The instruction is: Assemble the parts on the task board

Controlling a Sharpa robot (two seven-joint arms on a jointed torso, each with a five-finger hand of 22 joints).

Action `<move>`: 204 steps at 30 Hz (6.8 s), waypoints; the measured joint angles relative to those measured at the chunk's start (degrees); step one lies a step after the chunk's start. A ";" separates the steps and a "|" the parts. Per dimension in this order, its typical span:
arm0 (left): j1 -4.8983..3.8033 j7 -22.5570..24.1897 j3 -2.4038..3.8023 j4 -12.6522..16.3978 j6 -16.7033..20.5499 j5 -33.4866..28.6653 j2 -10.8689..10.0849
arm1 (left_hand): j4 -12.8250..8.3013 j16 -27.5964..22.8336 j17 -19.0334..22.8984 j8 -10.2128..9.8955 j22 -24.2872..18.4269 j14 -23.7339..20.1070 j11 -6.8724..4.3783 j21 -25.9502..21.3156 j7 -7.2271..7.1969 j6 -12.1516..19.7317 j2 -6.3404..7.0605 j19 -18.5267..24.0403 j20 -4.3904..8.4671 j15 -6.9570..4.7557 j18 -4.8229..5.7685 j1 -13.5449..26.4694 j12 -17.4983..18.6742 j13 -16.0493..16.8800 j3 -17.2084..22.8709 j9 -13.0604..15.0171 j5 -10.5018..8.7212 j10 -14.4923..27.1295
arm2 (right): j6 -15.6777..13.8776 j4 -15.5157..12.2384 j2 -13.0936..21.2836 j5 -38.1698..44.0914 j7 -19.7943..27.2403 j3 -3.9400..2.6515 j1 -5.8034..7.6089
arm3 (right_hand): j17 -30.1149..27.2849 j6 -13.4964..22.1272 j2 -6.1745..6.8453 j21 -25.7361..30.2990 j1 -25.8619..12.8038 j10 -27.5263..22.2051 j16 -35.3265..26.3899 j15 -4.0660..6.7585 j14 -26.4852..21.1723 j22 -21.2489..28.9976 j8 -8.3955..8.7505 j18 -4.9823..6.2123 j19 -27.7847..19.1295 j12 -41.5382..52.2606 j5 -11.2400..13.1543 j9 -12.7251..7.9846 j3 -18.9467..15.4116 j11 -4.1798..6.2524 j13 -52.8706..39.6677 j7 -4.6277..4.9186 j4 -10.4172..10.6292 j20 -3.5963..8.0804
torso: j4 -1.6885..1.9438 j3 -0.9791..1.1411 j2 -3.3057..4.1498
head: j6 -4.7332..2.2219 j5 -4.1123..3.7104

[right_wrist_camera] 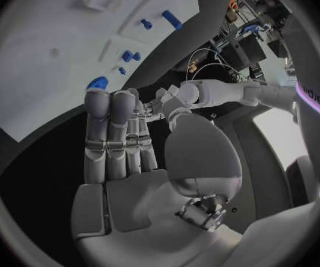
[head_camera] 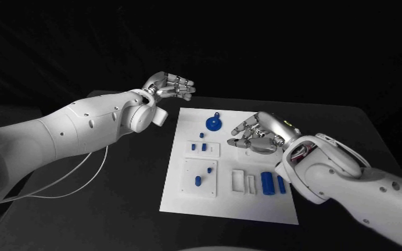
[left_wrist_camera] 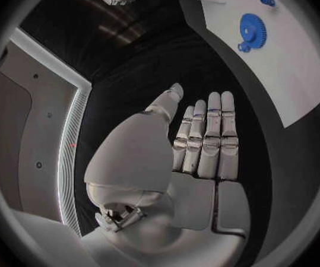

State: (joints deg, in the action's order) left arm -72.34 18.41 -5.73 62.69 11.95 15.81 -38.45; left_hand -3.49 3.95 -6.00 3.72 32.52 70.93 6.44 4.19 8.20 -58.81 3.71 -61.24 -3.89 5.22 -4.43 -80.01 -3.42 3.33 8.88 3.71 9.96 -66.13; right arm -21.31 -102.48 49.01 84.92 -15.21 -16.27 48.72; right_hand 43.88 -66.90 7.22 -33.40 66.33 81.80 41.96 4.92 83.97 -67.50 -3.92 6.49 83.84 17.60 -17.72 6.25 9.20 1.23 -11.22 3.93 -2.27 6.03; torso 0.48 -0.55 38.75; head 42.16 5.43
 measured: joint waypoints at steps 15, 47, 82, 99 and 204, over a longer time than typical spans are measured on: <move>0.77 0.32 -0.38 0.54 0.05 -0.42 -1.84 | 3.14 0.00 -0.89 0.00 -6.56 0.42 -0.22 0.00 -0.45 -0.68 -0.42 -1.85 0.01 -0.42 0.00 0.23 0.00 0.00 -9.30 -0.01 1.51 -1.02 | 16.83 2.40 7.04 -18.21 -12.46 -0.76 2.15 | 7.87 -1.14 -3.13 -12.26 -3.04 -6.68 6.58 1.13 -0.44 -6.67 0.44 -1.21 0.10 26.91 -1.39 12.16 -1.21 1.58 -45.95 -1.80 3.40 1.06 | -1.00 -0.03 -1.81 | 1.63 -3.64; 1.55 1.06 -0.76 2.64 -0.02 -1.13 -2.31 | 6.15 0.00 -1.46 0.00 -13.81 0.42 -0.22 0.67 -1.25 0.58 -0.12 -2.97 -0.30 -0.42 0.00 2.25 0.00 0.06 -14.52 -0.01 -0.03 -1.02 | 29.10 1.67 7.43 -14.13 -22.02 2.42 0.03 | 14.90 -0.37 1.99 -14.19 -6.76 -3.87 9.84 1.32 -0.65 -7.44 0.26 -1.71 0.09 25.84 6.63 41.13 0.61 2.16 -53.30 -3.06 13.44 1.44 | -1.32 -0.83 -3.12 | 3.93 -4.68; 1.57 -0.53 -1.05 2.80 -2.61 -1.21 -2.00 | 6.64 0.00 -1.44 0.00 -15.10 0.63 0.31 1.47 0.51 1.92 -0.32 -3.17 -0.10 -0.20 0.00 3.05 0.00 0.05 -14.37 -0.02 0.19 -0.49 | 26.81 6.67 1.22 -5.67 -22.62 6.71 0.44 | 15.96 0.05 4.96 -14.88 -11.16 -3.88 9.63 1.52 -0.43 -7.43 -0.21 -1.68 0.09 25.56 14.74 47.20 16.78 2.14 -53.57 -3.21 10.85 1.43 | -1.32 -0.93 -3.09 | 4.13 -3.61; 1.58 -0.97 -1.11 2.91 -4.24 -1.15 -2.17 | 6.64 0.00 -1.44 0.00 -15.53 0.63 0.61 1.78 0.51 2.33 -0.62 -3.17 -0.10 -0.20 0.00 3.34 0.00 0.04 -14.37 -0.02 0.46 -0.18 | 22.83 5.63 1.98 -9.08 -22.84 7.71 0.96 | 16.04 1.22 -0.24 -15.63 -16.35 -4.28 9.62 1.68 -0.24 -7.42 0.75 -1.67 0.30 25.56 -7.77 49.22 14.71 2.74 -53.65 -3.55 4.54 1.64 | -1.39 -0.88 -3.09 | 4.32 -3.26; 1.60 -2.51 -1.37 2.45 -8.05 -0.01 -2.09 | 7.19 0.00 -1.55 0.00 -17.72 0.62 0.61 3.08 0.70 2.52 -1.15 -3.17 -0.10 -0.21 0.00 3.87 0.00 0.07 -14.14 -0.02 0.45 0.21 | 21.94 4.41 -3.67 -15.96 -23.43 11.60 5.26 | 17.57 -1.23 4.70 -15.90 -12.03 -3.78 9.61 1.56 -0.17 -7.41 0.15 -1.67 0.16 24.90 14.83 44.50 5.84 2.69 -53.36 -4.02 18.64 1.73 | -1.39 -0.90 -2.99 | 4.51 -2.25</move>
State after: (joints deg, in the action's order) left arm -70.75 15.89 -7.10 65.14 3.91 15.80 -40.54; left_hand 3.70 3.95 -7.55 3.72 14.80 71.55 7.05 7.27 8.90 -56.29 2.56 -64.41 -3.99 5.01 -4.43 -76.14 -3.42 3.40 -5.26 3.69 10.41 -65.91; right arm 0.63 -98.07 45.34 68.96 -38.64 -4.67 53.98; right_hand 61.45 -68.13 11.93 -49.31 54.30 78.02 51.57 6.49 83.80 -74.91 -3.77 4.82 84.01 42.50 -2.89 50.75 15.04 3.92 -64.58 -0.09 16.36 7.76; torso -0.91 -1.46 35.76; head 46.67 3.18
